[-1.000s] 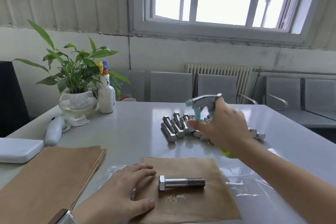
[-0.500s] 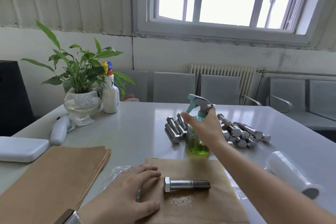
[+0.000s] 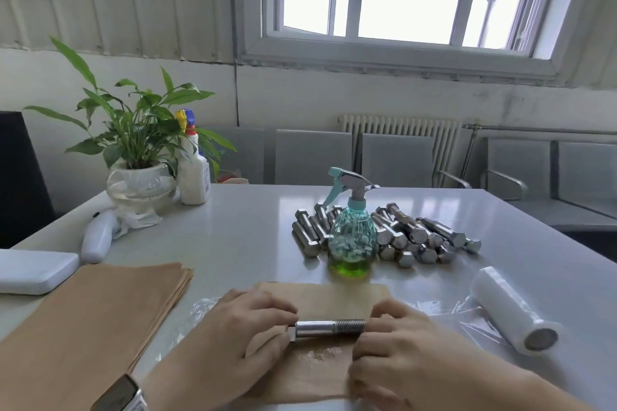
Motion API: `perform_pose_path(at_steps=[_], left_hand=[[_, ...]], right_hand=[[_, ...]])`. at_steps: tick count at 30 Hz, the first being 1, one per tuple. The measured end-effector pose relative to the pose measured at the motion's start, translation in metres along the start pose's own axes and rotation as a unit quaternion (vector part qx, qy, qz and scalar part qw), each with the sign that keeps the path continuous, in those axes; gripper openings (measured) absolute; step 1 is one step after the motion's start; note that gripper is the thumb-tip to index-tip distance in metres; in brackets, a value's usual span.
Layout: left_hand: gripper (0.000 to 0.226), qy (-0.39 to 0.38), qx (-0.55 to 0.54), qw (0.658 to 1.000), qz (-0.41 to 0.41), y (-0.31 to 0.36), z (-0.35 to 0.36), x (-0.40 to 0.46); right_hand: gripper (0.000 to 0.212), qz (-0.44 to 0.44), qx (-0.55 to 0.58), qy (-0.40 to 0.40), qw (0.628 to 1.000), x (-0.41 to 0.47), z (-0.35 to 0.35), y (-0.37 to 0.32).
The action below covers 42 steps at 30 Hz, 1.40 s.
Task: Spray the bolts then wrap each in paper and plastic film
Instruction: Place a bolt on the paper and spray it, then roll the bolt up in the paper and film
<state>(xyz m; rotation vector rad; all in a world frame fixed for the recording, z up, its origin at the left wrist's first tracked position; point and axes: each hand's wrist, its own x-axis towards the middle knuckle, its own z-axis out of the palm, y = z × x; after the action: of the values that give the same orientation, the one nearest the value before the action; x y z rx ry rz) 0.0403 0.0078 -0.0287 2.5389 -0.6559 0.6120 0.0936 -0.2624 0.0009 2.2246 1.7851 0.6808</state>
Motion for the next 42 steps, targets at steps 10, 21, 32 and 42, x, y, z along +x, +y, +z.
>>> perform_pose_path(at_steps=[10,21,32,42], left_hand=[[0.061,-0.023,0.05,0.998,0.026,0.004,-0.009,0.005],[0.04,-0.036,0.16,0.986,-0.021,0.014,-0.007,0.034],[0.019,0.039,0.173,0.98,-0.095,0.01,0.013,0.033],[0.047,0.057,0.249,0.967,-0.003,0.028,0.015,0.037]], right_hand=[[0.029,0.119,0.041,-0.05,0.991,0.014,-0.002,-0.008],[0.019,0.327,0.196,0.003,0.924,0.037,0.015,0.015],[0.015,0.381,0.192,0.055,0.903,0.035,0.036,0.009],[0.033,0.39,0.112,0.124,0.905,0.033,0.036,-0.007]])
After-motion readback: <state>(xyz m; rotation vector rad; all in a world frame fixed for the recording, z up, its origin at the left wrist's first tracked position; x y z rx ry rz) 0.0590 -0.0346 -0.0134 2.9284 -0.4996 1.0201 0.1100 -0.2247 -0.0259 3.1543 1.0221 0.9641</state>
